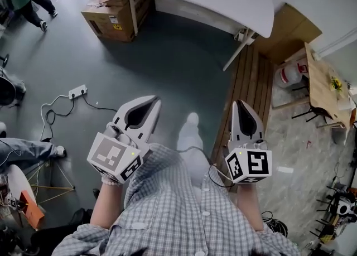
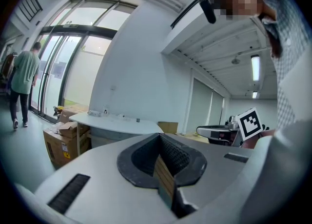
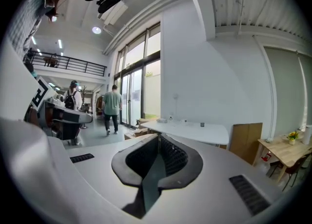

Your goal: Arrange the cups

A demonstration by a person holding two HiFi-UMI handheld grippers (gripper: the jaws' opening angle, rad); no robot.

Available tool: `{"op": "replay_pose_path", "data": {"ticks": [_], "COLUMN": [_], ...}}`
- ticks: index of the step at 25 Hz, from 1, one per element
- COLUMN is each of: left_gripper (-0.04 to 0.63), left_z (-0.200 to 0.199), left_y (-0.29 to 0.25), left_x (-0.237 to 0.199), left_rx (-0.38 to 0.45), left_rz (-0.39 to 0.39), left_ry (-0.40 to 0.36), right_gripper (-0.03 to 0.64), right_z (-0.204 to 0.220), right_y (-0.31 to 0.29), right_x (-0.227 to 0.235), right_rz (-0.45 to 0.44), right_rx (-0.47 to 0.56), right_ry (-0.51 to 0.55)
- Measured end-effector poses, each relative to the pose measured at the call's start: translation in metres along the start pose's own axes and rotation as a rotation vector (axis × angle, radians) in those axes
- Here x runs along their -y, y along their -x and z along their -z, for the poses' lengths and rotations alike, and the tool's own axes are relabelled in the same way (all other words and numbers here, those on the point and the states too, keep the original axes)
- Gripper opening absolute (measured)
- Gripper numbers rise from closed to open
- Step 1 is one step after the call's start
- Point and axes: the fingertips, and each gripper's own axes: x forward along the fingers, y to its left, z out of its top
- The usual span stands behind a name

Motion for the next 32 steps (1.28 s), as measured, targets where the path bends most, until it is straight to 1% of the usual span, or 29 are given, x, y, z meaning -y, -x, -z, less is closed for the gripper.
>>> {"op": "replay_pose_path", "data": {"ticks": [7, 10, 14, 18, 21, 24, 28, 32], "left_gripper": [0.009, 0.011, 0.01, 0.009, 0.009, 0.01, 0.01, 0.011], "left_z": [-0.012, -0.018, -0.028, -0.046, -0.056, -0.062, -0.066, -0.067], "left_y": [-0.06, -0.093, -0.133, -0.172, -0.193, -0.209, -0.224, -0.241], "left_x": [-0.036, -0.053, -0.074, -0.088, -0.099, -0.108, -0.12, -0.143], "left_rx": [-0.006, 0.01, 0.028, 0.063, 0.071, 0.073, 0.062, 0.049], "left_rz": [-0.089, -0.138, -0.197, -0.231, -0.251, -0.265, -0.269, -0.254], "left_ry": [0.022, 0.07, 0.094, 0.099, 0.089, 0.095, 0.074, 0.074], "right_gripper": [0.031, 0.031, 0.031, 0.031, 0.031, 0.031, 0.031, 0.031], "right_z": [-0.001, -0.003, -0.018, -0.032, -0.039, -0.039, -0.036, -0.034], "right_y": [-0.082, -0.12, -0.171, -0.212, -0.233, -0.246, -0.265, -0.284], "right_x": [0.037, 0.058, 0.079, 0.103, 0.118, 0.132, 0.141, 0.142], "right_rz": [-0.082, -0.122, -0.19, -0.237, -0.244, -0.246, -0.235, -0.219], "right_rx": [-0.021, -0.036, -0.034, -0.027, -0.024, -0.033, -0.041, -0.046], "right_ry": [0.005, -0.003, 0.074, 0.088, 0.097, 0.09, 0.07, 0.067]}}
